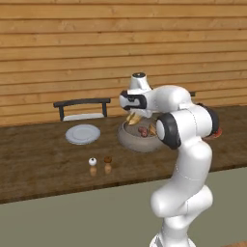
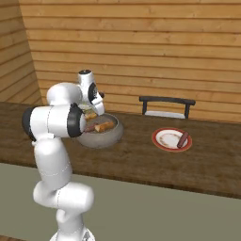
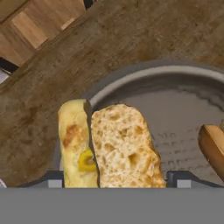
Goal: Place one bun and one sausage from the bowl on each plate.
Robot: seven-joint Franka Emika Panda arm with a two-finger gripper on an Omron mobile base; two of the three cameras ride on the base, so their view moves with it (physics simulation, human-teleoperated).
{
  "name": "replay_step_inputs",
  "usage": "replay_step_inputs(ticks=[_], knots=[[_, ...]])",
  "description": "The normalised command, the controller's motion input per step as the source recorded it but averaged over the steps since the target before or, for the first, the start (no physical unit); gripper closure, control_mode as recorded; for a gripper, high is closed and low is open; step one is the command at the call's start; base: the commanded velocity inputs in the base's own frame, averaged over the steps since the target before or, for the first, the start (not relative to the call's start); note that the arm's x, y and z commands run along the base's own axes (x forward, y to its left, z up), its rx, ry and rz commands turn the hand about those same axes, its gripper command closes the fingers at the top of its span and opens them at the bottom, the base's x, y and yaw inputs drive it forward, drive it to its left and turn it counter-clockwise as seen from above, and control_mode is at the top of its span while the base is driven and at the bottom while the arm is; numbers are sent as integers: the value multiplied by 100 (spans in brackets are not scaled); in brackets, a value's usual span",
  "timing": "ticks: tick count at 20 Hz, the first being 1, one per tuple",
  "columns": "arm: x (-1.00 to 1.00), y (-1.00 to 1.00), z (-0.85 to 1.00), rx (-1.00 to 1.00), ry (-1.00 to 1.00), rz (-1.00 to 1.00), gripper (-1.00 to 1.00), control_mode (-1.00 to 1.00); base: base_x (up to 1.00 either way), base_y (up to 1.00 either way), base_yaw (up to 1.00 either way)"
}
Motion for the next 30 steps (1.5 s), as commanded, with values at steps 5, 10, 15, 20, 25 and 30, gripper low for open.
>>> replay_step_inputs(ticks=[5, 10, 15, 20, 25, 30], knots=[[-23, -98, 74, 0, -11, -6, 100, -100, 0, 0, 0], [-34, -100, 39, 0, -1, -7, 100, -100, 0, 0, 0], [-26, -100, 5, 0, 1, -4, 100, -100, 0, 0, 0], [-1, -100, -3, 0, 1, 0, 100, -100, 0, 0, 0], [0, -100, -32, 0, 0, 8, 100, -100, 0, 0, 0], [0, -100, -53, 0, 0, 10, 100, -100, 0, 0, 0]])
